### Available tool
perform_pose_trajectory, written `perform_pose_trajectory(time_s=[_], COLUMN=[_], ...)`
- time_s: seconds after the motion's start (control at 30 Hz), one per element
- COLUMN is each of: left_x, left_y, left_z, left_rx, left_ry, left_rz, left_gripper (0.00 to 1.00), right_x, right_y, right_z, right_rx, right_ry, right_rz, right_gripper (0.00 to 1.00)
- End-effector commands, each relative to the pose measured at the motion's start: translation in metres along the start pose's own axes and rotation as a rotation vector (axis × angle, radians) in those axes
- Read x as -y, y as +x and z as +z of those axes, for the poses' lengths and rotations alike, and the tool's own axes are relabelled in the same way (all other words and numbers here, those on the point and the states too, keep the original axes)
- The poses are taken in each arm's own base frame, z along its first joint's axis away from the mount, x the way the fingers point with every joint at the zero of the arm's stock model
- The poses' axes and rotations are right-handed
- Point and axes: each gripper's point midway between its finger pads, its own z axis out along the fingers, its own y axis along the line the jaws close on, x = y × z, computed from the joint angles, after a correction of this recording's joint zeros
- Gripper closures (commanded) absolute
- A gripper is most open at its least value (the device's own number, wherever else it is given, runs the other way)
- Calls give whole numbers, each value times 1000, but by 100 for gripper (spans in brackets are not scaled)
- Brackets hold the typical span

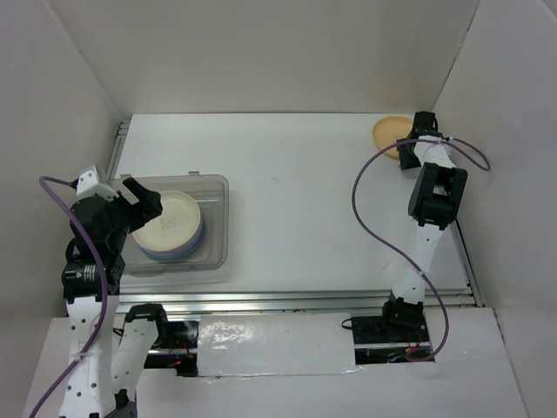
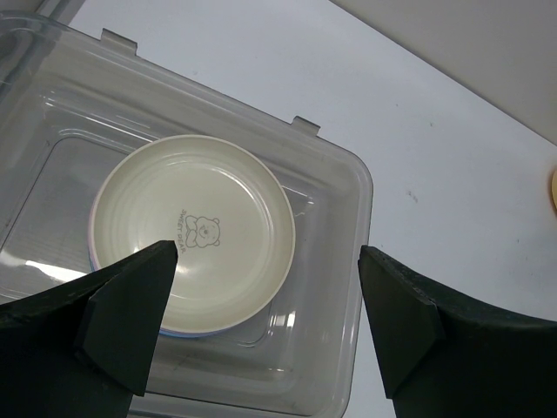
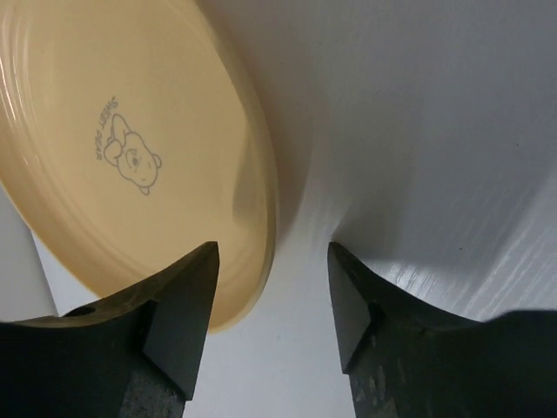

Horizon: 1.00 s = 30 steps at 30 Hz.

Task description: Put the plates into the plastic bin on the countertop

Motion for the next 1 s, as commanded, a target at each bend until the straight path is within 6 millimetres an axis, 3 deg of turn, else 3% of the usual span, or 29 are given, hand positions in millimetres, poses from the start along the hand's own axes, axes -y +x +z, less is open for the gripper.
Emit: perform_pose_trajectory(time_s=[0.0, 0.1, 0.2, 0.23, 0.3, 0.37, 0.47, 0.5, 0.57, 0.6, 0.63, 0.67, 0.7, 0.77, 0.8, 0.87, 0.9, 0.93, 0.97], left_x=[5, 5, 5, 5, 5, 3, -1, -2, -4, -4, -5, -7, -8, -10, -13, -17, -18, -20, -22], left_y=[-11, -11, -11, -12, -12, -14, -17, -18, -21, -22, -24, -26, -27, -31, -32, -34, -34, -35, -36], left_z=[2, 2, 2, 2, 2, 1, -3, -3, -6, -7, -9, -11, -12, -15, -16, -18, -17, -17, -16], left_rx=[41, 42, 39, 41, 40, 47, 69, 73, 94, 97, 108, 123, 132, 156, 165, 179, 180, 183, 186], left_ry=[25, 24, 23, 22, 20, 8, -16, -22, -28, -25, -24, -30, -28, -35, -47, -65, -73, -80, -89], left_rz=[17, 17, 17, 17, 16, 14, 4, 1, -5, -8, -12, -17, -22, -28, -33, -36, -42, -43, -45], left_gripper=[1, 1, 1, 1, 1, 1, 1, 1, 1, 1, 1, 1, 1, 1, 1, 1, 1, 1, 1], right_x=[18, 17, 17, 18, 19, 11, -15, -36, -50, -74, -69, -84, -95, -109, -125, -122, -121, -122, -118], right_y=[-10, -9, -9, -9, -7, 0, 9, 19, 31, 39, 52, 56, 69, 88, 116, 152, 175, 209, 230], right_z=[15, 14, 14, 14, 14, 8, -20, -49, -76, -118, -128, -150, -190, -230, -267, -293, -303, -333, -342], right_rx=[-4, -14, -18, -22, -28, -53, -63, -54, -46, -42, -58, -55, -61, -87, -116, -195, -246, -303, -348], right_ry=[58, 35, 36, 34, 32, -14, -124, -186, -247, -345, -366, -444, -523, -600, -673, -696, -718, -764, -770], right_rz=[18, 18, 15, 10, 5, -9, -66, -117, -159, -187, -204, -209, -244, -317, -398, -504, -573, -643, -692], right_gripper=[40, 59, 67, 81, 97, 100, 100, 100, 100, 100, 100, 100, 100, 100, 100, 100, 100, 100, 100])
